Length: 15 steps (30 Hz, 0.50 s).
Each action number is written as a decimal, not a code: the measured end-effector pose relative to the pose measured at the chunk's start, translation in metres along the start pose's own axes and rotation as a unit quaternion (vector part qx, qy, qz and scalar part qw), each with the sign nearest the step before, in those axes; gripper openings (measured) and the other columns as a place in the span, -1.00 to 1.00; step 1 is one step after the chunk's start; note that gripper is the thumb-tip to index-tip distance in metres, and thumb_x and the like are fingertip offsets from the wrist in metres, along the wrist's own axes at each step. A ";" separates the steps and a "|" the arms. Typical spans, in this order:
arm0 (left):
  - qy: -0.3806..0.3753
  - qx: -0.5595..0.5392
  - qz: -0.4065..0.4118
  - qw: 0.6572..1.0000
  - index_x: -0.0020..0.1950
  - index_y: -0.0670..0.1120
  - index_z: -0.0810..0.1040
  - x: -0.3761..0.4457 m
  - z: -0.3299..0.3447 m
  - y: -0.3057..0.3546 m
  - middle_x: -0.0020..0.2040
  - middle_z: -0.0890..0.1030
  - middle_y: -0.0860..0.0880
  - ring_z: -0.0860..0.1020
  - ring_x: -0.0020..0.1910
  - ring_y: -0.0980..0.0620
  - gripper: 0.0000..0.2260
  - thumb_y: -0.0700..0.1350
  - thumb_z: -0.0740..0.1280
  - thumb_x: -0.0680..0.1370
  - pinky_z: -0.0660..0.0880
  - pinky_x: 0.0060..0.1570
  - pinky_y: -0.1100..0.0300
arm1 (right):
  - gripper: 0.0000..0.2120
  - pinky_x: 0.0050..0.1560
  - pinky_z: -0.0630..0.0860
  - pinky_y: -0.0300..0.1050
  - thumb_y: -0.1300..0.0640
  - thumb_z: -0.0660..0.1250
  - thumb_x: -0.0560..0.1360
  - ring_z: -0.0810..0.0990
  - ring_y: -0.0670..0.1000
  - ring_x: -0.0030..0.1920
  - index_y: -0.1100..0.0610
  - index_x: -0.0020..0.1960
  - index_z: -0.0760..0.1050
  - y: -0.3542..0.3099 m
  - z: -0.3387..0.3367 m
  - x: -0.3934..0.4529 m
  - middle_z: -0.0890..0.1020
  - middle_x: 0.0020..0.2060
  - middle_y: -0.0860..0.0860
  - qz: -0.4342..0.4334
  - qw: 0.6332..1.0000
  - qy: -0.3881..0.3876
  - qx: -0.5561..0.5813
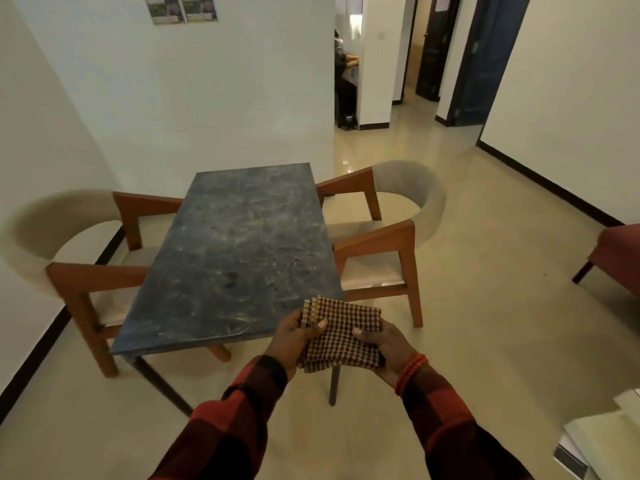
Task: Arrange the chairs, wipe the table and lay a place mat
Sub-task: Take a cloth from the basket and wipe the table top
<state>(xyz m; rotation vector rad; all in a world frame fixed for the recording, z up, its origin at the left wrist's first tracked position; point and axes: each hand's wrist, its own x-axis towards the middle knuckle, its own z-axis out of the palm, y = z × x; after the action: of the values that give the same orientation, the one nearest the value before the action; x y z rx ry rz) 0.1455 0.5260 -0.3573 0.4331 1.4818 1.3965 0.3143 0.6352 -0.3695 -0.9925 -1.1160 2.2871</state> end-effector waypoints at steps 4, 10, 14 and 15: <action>-0.021 0.008 0.001 1.000 0.25 -0.14 0.60 0.060 0.023 0.013 0.15 0.70 -0.15 0.67 0.13 -0.14 -0.75 -0.26 0.39 0.57 0.61 0.14 -0.14 | -0.62 -0.02 0.66 0.12 0.40 0.34 0.52 0.63 0.28 0.19 0.25 0.33 0.48 -0.035 -0.033 0.051 0.63 0.21 0.25 0.012 0.999 0.018 -0.044; -0.015 -0.049 -0.017 0.999 0.24 -0.15 0.59 0.158 0.051 0.049 0.13 0.70 -0.17 0.67 0.10 -0.17 -0.75 -0.28 0.36 0.57 0.64 0.02 -0.10 | -0.67 -0.13 0.66 0.06 0.45 0.31 0.53 0.65 0.24 0.09 0.29 0.27 0.49 -0.107 -0.054 0.135 0.65 0.14 0.24 0.021 0.998 0.016 -0.052; 0.005 -0.057 -0.006 0.998 0.21 -0.17 0.59 0.213 0.069 0.076 0.10 0.70 -0.16 0.68 0.05 -0.12 -0.77 -0.30 0.37 0.57 0.66 -0.05 0.01 | -0.65 -0.06 0.66 0.09 0.45 0.31 0.52 0.62 0.26 0.15 0.28 0.29 0.48 -0.150 -0.065 0.184 0.63 0.19 0.26 0.027 0.999 0.003 -0.047; 0.016 -0.059 -0.006 0.998 0.22 -0.17 0.59 0.224 0.072 0.080 0.11 0.69 -0.16 0.68 0.07 -0.13 -0.76 -0.30 0.37 0.56 0.65 -0.01 -0.01 | -0.67 -0.08 0.66 0.08 0.45 0.31 0.52 0.63 0.25 0.13 0.28 0.27 0.49 -0.158 -0.066 0.196 0.64 0.16 0.24 0.034 0.998 0.000 -0.045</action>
<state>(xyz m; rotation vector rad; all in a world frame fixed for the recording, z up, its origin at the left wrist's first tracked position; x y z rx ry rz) 0.0808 0.7657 -0.3653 0.3292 1.4171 1.4778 0.2416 0.8844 -0.3537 -1.0791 -1.2140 2.3071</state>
